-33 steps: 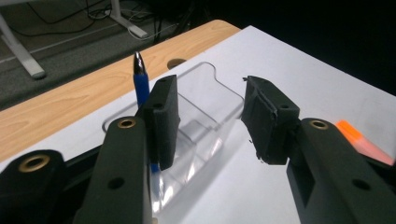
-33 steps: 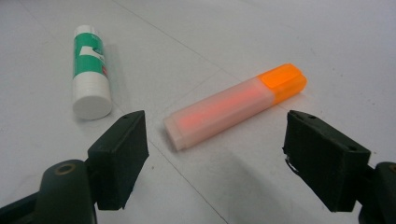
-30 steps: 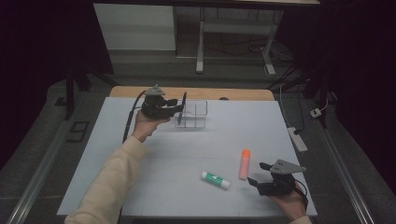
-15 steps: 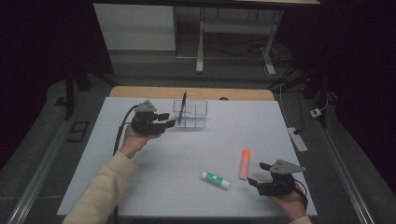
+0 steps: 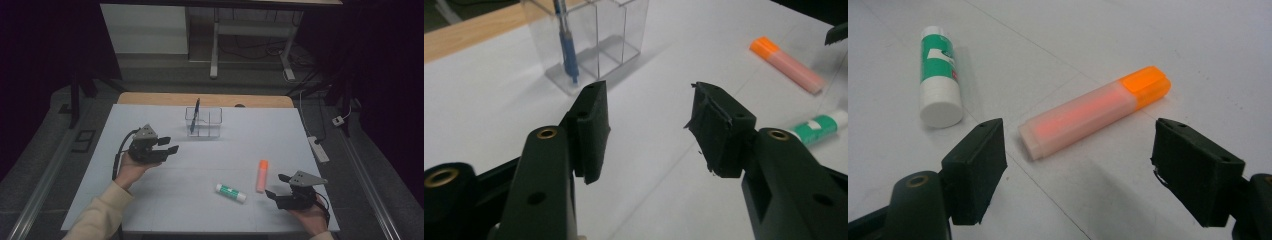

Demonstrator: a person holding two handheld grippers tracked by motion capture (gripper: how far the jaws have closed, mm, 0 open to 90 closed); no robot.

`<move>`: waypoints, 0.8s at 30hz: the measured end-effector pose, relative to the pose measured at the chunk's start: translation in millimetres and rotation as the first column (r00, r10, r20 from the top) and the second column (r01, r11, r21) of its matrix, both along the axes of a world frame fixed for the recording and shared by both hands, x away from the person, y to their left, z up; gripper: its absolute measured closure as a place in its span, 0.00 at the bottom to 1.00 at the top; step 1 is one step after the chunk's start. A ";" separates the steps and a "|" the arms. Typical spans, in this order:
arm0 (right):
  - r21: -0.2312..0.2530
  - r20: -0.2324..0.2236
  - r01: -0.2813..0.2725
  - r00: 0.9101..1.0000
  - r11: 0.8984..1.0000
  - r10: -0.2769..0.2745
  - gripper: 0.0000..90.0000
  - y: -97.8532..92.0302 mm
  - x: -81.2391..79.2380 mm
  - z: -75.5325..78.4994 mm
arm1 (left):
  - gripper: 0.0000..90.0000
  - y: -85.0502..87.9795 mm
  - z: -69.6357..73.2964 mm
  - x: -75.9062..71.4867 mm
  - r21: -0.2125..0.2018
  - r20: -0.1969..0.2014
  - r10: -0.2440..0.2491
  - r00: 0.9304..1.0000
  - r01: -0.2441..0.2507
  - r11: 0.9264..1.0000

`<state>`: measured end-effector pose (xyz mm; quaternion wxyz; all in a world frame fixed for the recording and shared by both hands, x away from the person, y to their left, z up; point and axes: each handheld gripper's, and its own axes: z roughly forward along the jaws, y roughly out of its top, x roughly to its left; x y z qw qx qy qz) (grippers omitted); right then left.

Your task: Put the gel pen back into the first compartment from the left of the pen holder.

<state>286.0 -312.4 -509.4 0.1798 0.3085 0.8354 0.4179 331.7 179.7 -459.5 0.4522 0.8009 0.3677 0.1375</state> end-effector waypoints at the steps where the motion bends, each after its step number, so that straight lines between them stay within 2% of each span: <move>1: 0.006 0.000 -0.004 1.000 1.000 0.004 0.23 0.3 0.1 -0.2 | 0.54 1.8 -0.9 -2.9 0.003 -0.005 0.003 1.000 -0.003 1.000; 7: 0.001 0.001 -0.001 1.000 1.000 0.001 0.23 0.8 0.9 -0.4 | 0.52 9.8 -9.4 -19.9 0.007 -0.035 0.013 0.999 -0.013 1.000; 13: 0.003 -0.001 0.006 1.000 1.000 -0.006 0.23 1.3 3.2 0.3 | 0.49 9.2 -16.3 -32.8 0.015 -0.047 0.001 0.999 0.000 1.000; 19: 0.000 -0.012 0.008 1.000 1.000 -0.008 0.23 0.3 5.3 0.4 | 0.46 8.4 -26.7 -44.3 0.046 -0.078 -0.002 0.997 0.005 0.999; 21: 0.002 -0.010 0.025 1.000 1.000 -0.025 0.24 -0.2 6.1 0.1 | 0.46 9.6 -27.7 -48.1 0.056 -0.073 0.005 0.997 0.000 0.998; 24: 0.004 -0.022 0.026 0.999 1.000 -0.026 0.27 -0.7 6.9 0.2 | 0.45 12.6 -30.1 -54.5 0.042 -0.079 0.009 0.997 -0.005 0.999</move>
